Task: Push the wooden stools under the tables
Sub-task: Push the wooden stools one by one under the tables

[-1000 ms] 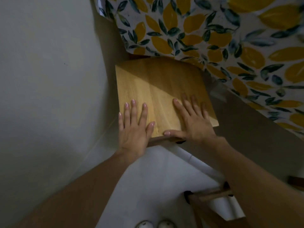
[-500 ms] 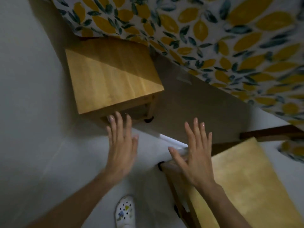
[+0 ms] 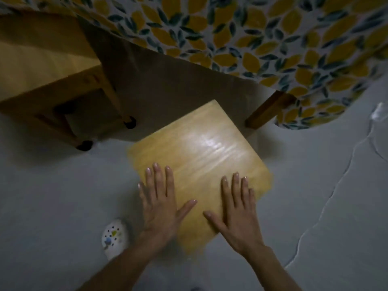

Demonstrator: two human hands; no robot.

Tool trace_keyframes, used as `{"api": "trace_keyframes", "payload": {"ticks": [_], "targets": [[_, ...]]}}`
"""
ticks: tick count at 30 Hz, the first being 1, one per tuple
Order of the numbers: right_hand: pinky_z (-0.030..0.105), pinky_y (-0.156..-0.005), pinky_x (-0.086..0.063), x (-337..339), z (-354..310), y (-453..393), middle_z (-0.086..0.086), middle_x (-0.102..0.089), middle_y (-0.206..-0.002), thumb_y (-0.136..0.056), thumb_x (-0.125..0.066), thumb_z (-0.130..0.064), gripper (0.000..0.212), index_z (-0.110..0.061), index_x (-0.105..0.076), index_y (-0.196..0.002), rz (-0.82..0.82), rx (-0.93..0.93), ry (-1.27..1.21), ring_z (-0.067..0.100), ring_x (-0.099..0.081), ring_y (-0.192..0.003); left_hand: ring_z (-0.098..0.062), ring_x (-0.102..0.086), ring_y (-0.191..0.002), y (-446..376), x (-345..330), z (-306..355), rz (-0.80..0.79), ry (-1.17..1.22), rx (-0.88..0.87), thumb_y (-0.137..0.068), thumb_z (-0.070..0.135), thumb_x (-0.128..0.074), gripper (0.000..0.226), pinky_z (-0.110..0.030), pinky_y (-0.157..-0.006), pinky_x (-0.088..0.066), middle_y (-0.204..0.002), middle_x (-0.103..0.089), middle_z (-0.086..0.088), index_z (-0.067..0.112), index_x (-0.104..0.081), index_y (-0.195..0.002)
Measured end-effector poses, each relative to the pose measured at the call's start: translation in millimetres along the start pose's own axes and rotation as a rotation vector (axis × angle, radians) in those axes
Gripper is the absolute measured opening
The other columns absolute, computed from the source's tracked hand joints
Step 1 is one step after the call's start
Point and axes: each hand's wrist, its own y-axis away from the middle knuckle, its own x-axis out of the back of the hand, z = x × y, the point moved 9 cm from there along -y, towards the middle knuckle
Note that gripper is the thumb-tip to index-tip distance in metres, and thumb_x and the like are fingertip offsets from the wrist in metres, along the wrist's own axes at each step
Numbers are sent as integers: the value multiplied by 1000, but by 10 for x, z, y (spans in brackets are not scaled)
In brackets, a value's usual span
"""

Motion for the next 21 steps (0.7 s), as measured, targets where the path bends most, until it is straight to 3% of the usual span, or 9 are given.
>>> {"api": "trace_keyframes", "payload": {"ticks": [6, 13, 21], "targets": [[47, -116, 10, -12, 104, -120, 10, 18, -160, -83, -24, -81, 98, -20, 8, -152, -7, 58, 21, 29, 23, -144, -29, 36, -136, -133, 15, 75, -21, -37, 5, -67, 86, -7, 107, -53, -112, 8, -149, 37, -11, 19, 24, -144], [47, -117, 7, 179, 327, -759, 10, 15, -160, -79, -16, -85, 100, -20, 6, -153, 13, 118, 104, 30, 20, -145, -31, 37, -135, -656, 159, 290, 1, -10, 47, -63, 85, -3, 108, -53, -112, 9, -147, 40, -13, 19, 28, -142], [45, -116, 13, 587, 435, -1853, 7, 18, -160, -76, -13, -85, 100, -23, 7, -152, 41, 110, 105, 29, 22, -145, -32, 38, -134, -1755, 548, 559, -21, 10, 6, -71, 81, -16, 105, -54, -112, 12, -148, 38, -15, 17, 27, -143]]}}
